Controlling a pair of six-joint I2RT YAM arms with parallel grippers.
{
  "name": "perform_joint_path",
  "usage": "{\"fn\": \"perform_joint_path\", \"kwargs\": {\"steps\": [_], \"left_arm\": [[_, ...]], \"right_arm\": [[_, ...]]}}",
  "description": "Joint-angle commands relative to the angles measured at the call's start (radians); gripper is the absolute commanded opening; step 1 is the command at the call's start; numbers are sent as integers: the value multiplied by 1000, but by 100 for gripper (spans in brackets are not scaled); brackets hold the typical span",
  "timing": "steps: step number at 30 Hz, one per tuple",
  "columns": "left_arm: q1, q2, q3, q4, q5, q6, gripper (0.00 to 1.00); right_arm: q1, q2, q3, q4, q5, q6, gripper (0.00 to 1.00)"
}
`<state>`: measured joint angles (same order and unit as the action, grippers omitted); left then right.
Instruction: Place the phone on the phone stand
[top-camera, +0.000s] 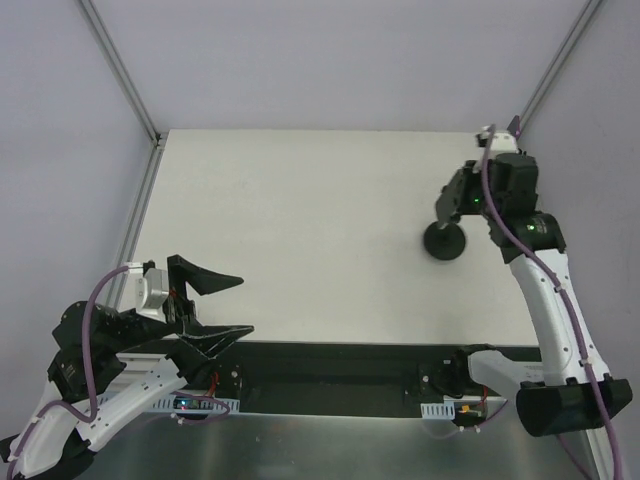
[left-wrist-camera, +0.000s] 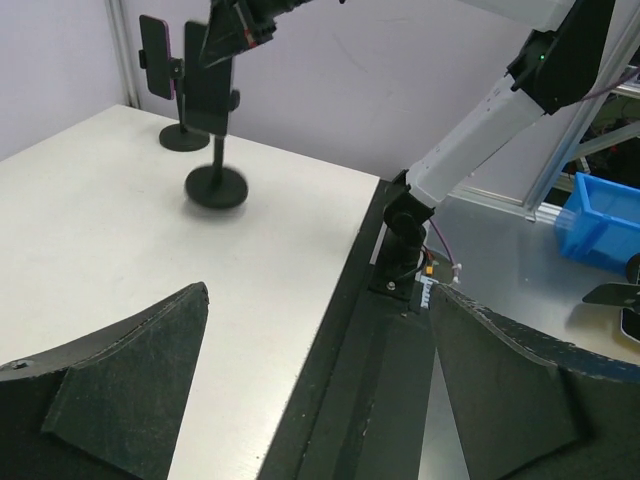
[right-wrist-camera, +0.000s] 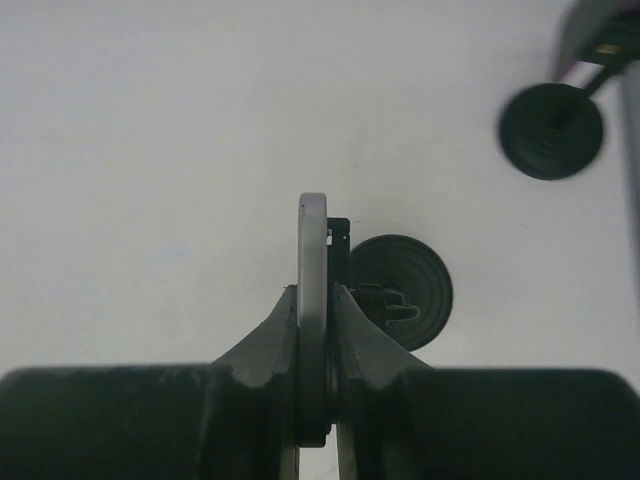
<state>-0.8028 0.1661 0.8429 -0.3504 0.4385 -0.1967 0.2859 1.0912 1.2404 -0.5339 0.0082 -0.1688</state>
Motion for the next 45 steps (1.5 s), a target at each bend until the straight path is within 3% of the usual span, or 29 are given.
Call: {"fn": "perform_joint_path", "kwargs": {"steps": [1, 5, 8, 12, 26, 29, 30, 32, 33, 35, 38, 39, 42, 45], "left_arm": [[10, -2, -10, 19, 25, -4, 89], [10, 30, -31, 19, -11, -10, 89], [10, 65, -44, 18, 14, -6, 88], [10, 84, -47, 24, 45, 0, 88], [10, 93, -30, 24, 86, 28, 88], [10, 81, -36, 27, 86, 13, 89], [10, 78, -39, 25, 83, 10, 89], [10, 70, -47, 25, 77, 0, 89], [10, 69, -48, 25, 72, -4, 89], [10, 76, -47, 25, 75, -13, 89], [10, 84, -38, 25, 69, -29, 89], [10, 84, -31, 27, 62, -35, 89], [10, 84, -24, 27, -9, -79, 90], [10, 88, -8, 10, -138, -147, 91]], "right_arm": [[-261, -22, 98, 8, -62, -41, 0], [-521, 61, 142, 93, -247, -113, 0], [-614, 130, 163, 163, -318, -146, 0], [-668, 238, 223, 167, -382, -173, 0], [-689, 386, 295, 163, -390, -310, 0], [-689, 389, 303, 158, -378, -305, 17], [-689, 383, 298, 163, -367, -295, 36], [-686, 357, 283, 167, -332, -267, 59], [-686, 348, 280, 151, -294, -244, 83], [-676, 304, 283, 111, -239, -183, 99], [-604, 187, 280, 17, -20, -134, 96], [-575, 161, 293, -83, 192, -117, 96], [-452, 52, 329, -272, 436, -3, 96], [-244, -118, 250, -259, 443, 0, 96]]}}
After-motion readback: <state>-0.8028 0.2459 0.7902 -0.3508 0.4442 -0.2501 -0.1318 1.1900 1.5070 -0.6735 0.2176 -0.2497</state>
